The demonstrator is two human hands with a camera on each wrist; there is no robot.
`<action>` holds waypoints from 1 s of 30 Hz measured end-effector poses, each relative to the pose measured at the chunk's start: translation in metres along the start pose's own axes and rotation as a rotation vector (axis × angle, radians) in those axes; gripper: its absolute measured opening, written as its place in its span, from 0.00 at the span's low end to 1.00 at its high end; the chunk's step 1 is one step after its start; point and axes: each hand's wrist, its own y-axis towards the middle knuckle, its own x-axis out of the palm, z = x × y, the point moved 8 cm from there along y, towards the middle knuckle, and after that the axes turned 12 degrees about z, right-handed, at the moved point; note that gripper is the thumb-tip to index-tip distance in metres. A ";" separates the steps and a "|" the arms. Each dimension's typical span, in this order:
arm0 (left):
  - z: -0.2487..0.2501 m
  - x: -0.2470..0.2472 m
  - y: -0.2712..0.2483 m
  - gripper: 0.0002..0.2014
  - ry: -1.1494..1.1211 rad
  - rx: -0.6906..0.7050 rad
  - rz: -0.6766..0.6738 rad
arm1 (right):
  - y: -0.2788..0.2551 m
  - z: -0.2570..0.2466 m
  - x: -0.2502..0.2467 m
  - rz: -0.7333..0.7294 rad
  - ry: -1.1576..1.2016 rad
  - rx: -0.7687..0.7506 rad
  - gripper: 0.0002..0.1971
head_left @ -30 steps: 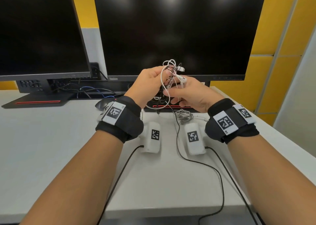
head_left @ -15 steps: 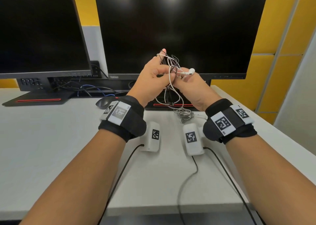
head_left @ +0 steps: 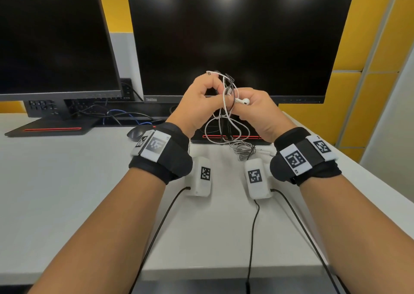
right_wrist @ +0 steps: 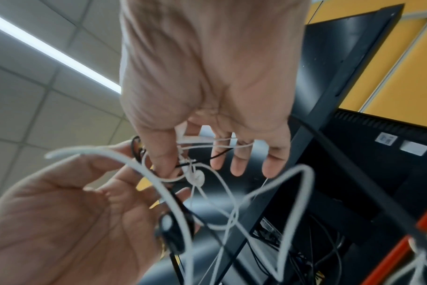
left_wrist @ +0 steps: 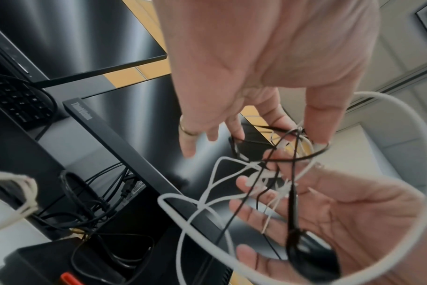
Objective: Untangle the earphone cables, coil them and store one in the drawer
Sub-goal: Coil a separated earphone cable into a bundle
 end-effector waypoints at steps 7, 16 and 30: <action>-0.001 -0.024 0.005 0.14 -0.084 0.041 0.220 | 0.004 0.026 -0.016 0.090 -0.049 0.193 0.06; -0.014 -0.055 0.012 0.11 -0.001 0.008 0.469 | 0.005 0.036 -0.036 0.293 -0.010 0.396 0.09; -0.016 -0.014 -0.004 0.16 0.107 -0.283 -0.075 | 0.001 0.020 -0.030 0.121 0.483 0.409 0.30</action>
